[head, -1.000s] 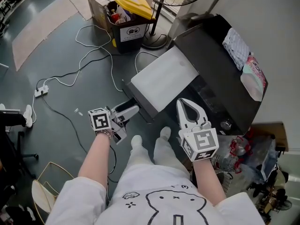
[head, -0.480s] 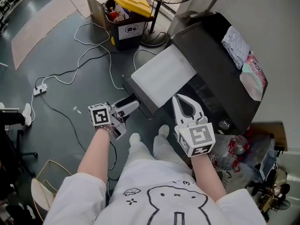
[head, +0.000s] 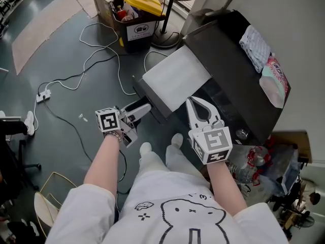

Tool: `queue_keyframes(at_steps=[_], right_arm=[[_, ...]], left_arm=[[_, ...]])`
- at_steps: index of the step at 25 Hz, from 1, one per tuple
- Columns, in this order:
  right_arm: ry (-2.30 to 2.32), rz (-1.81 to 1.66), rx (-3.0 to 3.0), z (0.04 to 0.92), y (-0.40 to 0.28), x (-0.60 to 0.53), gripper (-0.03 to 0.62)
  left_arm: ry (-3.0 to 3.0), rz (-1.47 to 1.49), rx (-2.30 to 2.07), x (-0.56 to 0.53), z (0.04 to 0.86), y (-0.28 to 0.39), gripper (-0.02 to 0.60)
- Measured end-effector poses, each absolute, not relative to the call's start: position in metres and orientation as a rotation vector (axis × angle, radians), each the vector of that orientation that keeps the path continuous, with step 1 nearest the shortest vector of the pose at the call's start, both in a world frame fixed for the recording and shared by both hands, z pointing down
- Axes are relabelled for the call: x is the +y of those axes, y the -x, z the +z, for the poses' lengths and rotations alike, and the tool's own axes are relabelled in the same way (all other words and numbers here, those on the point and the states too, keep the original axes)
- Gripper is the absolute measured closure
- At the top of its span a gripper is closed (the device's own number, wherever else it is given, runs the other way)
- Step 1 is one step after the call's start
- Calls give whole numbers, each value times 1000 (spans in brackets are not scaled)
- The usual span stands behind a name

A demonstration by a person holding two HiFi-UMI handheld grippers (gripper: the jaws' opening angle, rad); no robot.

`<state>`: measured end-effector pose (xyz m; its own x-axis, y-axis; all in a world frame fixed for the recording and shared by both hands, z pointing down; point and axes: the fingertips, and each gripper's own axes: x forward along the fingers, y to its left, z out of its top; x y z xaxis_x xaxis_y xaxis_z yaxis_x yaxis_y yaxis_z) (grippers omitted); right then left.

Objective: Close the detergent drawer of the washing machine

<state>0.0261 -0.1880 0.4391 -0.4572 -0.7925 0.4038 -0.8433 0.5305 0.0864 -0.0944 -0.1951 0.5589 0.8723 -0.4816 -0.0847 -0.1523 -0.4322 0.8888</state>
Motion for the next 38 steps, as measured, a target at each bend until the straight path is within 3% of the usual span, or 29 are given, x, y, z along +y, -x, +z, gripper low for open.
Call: queue_keyframes(at_steps=[38], right_arm=[[-1374, 205, -2363, 442, -65, -207, 595]], left_arm=[[-1967, -448, -468, -220, 556, 68, 225]])
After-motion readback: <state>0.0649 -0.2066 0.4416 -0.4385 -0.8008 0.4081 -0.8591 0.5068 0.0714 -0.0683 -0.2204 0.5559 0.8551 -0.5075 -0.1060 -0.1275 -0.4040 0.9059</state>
